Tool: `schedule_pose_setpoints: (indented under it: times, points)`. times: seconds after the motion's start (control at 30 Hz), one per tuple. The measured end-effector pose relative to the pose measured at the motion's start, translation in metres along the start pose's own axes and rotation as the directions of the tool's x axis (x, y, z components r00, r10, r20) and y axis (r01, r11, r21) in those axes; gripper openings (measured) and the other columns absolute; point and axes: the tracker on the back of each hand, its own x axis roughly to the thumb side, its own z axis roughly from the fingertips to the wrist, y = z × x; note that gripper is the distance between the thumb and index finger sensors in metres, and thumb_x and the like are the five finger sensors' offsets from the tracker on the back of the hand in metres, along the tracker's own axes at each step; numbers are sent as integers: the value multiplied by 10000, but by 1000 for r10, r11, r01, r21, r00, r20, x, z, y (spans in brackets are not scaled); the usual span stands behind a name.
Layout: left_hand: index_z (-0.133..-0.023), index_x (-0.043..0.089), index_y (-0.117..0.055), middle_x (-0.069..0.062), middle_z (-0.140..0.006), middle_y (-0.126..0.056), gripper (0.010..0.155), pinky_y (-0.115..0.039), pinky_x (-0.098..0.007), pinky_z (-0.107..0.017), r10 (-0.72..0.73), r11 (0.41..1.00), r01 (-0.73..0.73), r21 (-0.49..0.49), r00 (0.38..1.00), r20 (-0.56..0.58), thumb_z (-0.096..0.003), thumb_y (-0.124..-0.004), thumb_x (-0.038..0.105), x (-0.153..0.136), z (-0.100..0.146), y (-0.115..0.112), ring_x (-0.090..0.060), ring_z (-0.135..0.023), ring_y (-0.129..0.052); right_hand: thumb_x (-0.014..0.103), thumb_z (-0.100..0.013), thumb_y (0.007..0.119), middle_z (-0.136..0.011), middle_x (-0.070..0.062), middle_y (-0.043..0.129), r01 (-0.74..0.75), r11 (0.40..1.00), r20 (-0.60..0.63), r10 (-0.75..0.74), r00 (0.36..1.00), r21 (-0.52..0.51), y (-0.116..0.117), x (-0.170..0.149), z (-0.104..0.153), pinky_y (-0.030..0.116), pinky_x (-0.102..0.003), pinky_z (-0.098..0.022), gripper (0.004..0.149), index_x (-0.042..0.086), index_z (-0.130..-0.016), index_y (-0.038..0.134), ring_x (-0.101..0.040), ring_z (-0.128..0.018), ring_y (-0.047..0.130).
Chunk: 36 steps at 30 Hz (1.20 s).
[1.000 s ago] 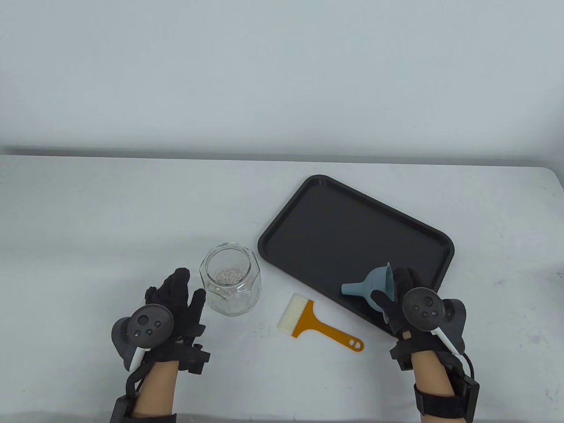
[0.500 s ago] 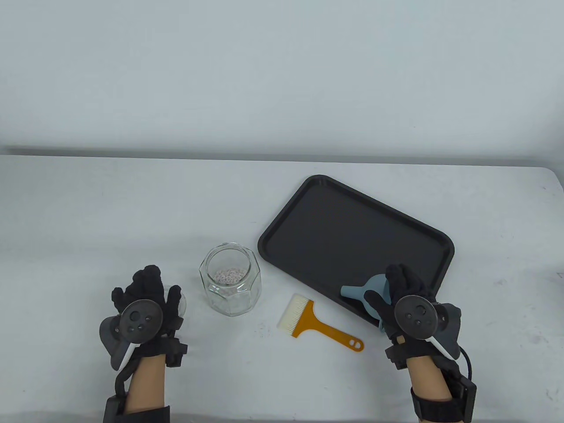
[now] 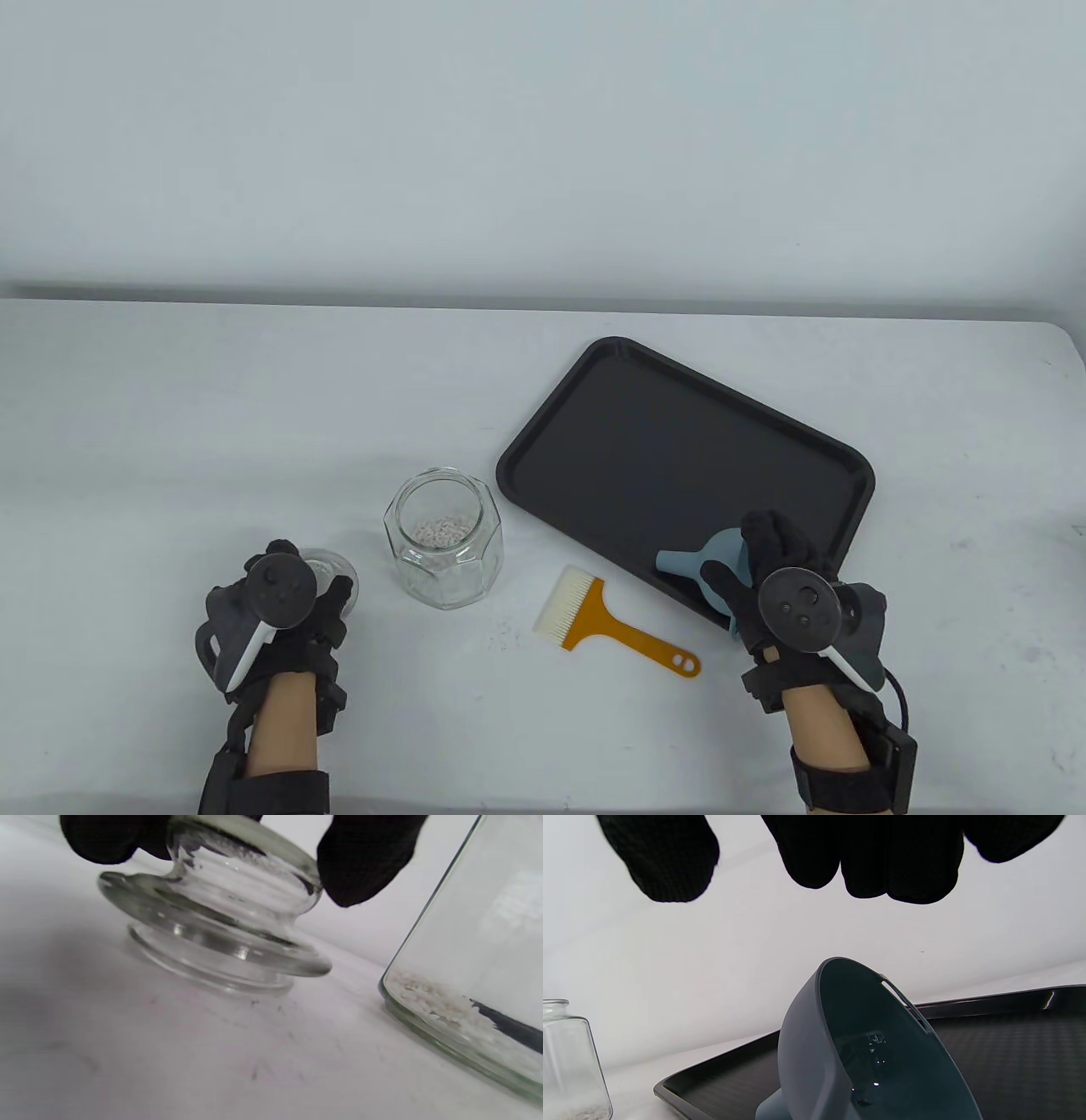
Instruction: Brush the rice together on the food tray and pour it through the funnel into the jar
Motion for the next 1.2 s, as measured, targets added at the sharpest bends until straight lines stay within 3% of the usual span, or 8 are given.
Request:
schedule_pose_setpoints:
  times: [0.1, 0.6, 0.7, 0.8, 0.93, 1.07, 1.2]
  points:
    - [-1098, -124, -302, -492, -1031, -446, 904, -224, -862, -595, 2, 999, -3, -36, 1000, -12, -534, -736, 434, 1, -2, -3, -768, -855, -541, 497, -487, 720, -973, -326, 599, -1, 1000, 0, 1, 1000, 6, 0, 0, 0, 552, -706, -521, 717, -31, -955, 594, -585, -806, 727]
    - [-1059, -169, -355, -501, -941, -565, 908, -318, -844, -618, -76, 997, 76, 7, 997, 26, -511, -763, 429, 3, -4, -2, -740, -754, -670, 491, -489, 717, -969, -324, 607, 12, 1000, -4, -12, 1000, 11, 1, -1, -1, 558, -702, -519, 708, -31, -953, 599, -579, -808, 728]
    - [-1057, -171, -355, -503, -932, -570, 910, -329, -838, -619, -30, 998, 28, 64, 999, 27, -510, -761, 431, 3, -2, 4, -739, -734, -675, 490, -490, 716, -968, -325, 607, 16, 1000, -5, -16, 1000, 5, 0, -1, -1, 558, -703, -517, 707, -31, -953, 599, -579, -804, 734]
    - [-1057, -169, -355, -501, -926, -575, 907, -335, -838, -615, 37, 980, -50, 192, 997, 71, -513, -747, 441, 9, 6, 19, -735, -720, -685, 489, -491, 715, -968, -322, 610, 25, 1000, -8, -25, 1000, -14, -4, -1, -1, 559, -702, -518, 703, -29, -952, 600, -579, -802, 735]
    - [-1060, -170, -356, -507, -919, -578, 901, -347, -833, -613, 126, 905, -193, 378, 973, 194, -517, -734, 442, 31, 24, 44, -737, -703, -689, 488, -491, 715, -968, -322, 611, 32, 999, -8, -32, 999, -25, -7, -2, -1, 560, -701, -518, 700, -28, -951, 603, -578, -804, 734]
    - [-1070, -162, -347, -503, -935, -568, 895, -343, -831, -619, 101, 850, -258, 460, 935, 339, -524, -723, 440, 59, 41, 61, -733, -714, -686, 480, -489, 724, -968, -320, 610, 44, 998, -18, -45, 999, -34, -11, -4, 0, 560, -700, -520, 695, -27, -951, 604, -574, -810, 728]
    - [-1082, -149, -345, -495, -946, -569, 889, -334, -833, -623, 86, 829, -316, 461, 887, 453, -529, -707, 446, 88, 47, 67, -724, -721, -690, 478, -490, 724, -967, -319, 613, 58, 997, -25, -60, 998, -48, -14, -7, 0, 561, -700, -520, 693, -27, -950, 605, -576, -803, 738]
